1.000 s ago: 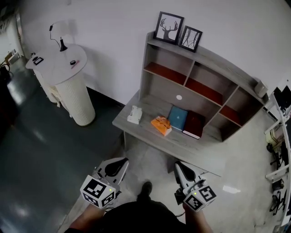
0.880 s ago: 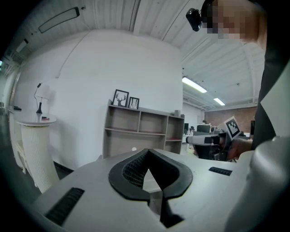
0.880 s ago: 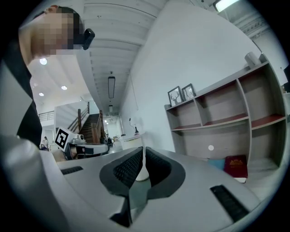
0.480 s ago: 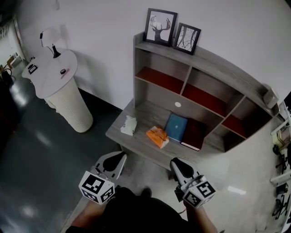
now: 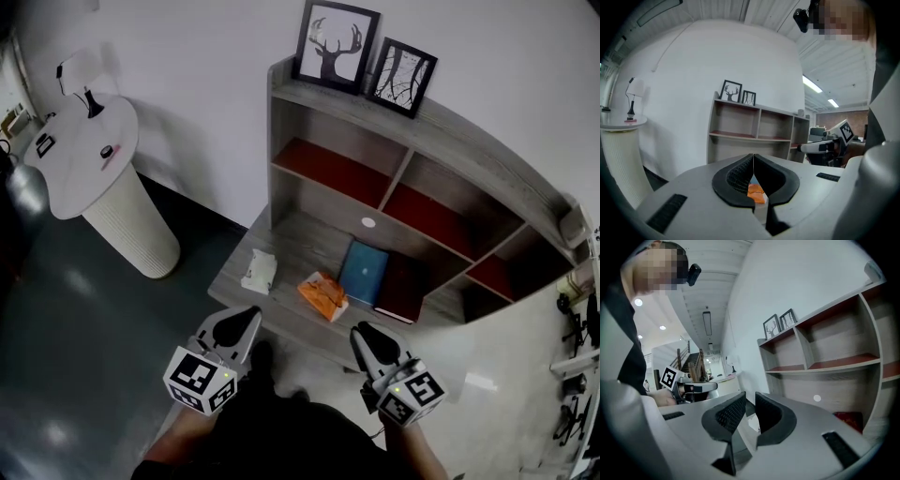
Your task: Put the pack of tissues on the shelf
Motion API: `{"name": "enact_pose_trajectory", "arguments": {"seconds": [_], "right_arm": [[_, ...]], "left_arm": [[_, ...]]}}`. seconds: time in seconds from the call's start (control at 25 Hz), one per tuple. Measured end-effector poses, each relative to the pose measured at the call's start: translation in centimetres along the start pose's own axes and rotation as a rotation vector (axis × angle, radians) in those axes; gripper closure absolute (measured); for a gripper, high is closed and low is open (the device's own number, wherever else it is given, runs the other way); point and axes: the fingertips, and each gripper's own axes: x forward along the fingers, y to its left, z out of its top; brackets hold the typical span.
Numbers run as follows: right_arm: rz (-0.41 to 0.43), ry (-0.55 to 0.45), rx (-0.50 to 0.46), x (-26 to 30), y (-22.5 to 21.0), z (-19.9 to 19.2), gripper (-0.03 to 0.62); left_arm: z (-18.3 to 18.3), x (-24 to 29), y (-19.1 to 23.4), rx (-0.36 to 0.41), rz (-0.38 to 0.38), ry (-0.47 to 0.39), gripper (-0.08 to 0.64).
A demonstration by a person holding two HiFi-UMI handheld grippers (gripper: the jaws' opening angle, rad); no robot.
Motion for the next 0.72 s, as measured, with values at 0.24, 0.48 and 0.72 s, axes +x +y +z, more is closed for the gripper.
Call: {"name": "enact_pose_trajectory", "arguments": {"seconds": [0.24,0.48,0.72], "right_arm": [[-0.08,-0.001,-0.024,6.7,-2.4,2.1,0.571],[-0.118,-0.022,0.0,12.9,-2.8,3.2,0.547],[-0.181,0.005,0.03,15.2,-4.0,2.2,0.517]], "left_arm": [[1.6,3.9,7.3,0.013,-0.056,-0.012,0.546],[3.1,7.1,12.9,0.023,-0.143,-0.018,0.546],[2.5,9.9,14.3,0.006,-0.226,0.012,0.546]]}}
